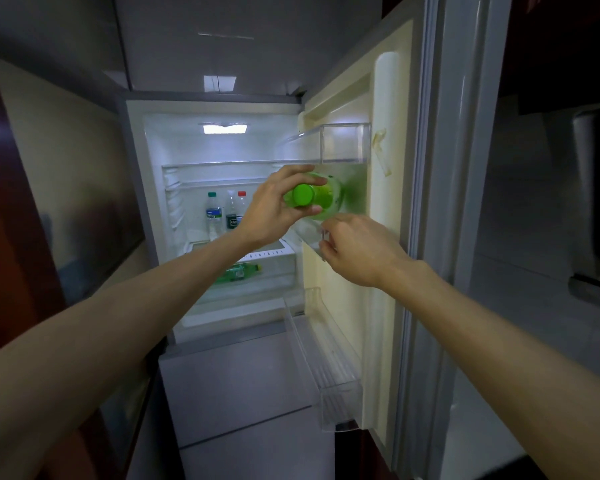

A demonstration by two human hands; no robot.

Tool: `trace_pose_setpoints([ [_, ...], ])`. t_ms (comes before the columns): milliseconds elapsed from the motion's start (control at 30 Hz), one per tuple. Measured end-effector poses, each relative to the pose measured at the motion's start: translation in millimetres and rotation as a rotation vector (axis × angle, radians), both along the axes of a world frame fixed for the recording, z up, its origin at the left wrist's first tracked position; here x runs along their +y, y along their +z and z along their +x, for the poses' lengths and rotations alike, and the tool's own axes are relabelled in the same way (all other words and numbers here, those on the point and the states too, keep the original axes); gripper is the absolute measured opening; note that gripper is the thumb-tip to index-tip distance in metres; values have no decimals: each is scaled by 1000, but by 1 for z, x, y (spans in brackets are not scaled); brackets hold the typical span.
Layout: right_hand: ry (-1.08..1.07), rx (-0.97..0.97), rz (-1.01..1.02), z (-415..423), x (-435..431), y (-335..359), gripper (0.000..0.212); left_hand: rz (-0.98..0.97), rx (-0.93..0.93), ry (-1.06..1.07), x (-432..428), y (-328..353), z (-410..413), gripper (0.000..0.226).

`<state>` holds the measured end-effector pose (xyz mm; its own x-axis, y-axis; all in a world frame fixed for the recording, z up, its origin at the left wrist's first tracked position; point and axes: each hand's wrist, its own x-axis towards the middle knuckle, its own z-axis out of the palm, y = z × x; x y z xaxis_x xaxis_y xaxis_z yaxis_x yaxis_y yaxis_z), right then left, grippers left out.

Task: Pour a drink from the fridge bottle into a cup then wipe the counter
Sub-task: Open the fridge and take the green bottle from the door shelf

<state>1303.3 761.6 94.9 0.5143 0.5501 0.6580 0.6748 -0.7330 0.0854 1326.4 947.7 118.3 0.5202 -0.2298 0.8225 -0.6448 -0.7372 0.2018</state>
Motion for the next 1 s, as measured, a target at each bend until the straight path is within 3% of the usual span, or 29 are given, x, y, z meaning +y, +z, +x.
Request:
trace_pose_setpoints([
  [333,-15,-3,7,0,2,-1,19,-157,-65,-66,7,-8,-15,41],
  [700,-35,20,1,-5,11,-1,29,-291,-8,-117,42,1,-74,37],
  [833,-80,6,-8,-8,17,-2,29,-626,40,-147,58,20,-103,28],
  [1000,-95,28,-21,-18,31,2,24,-591,243,11,73,12,-123,34],
])
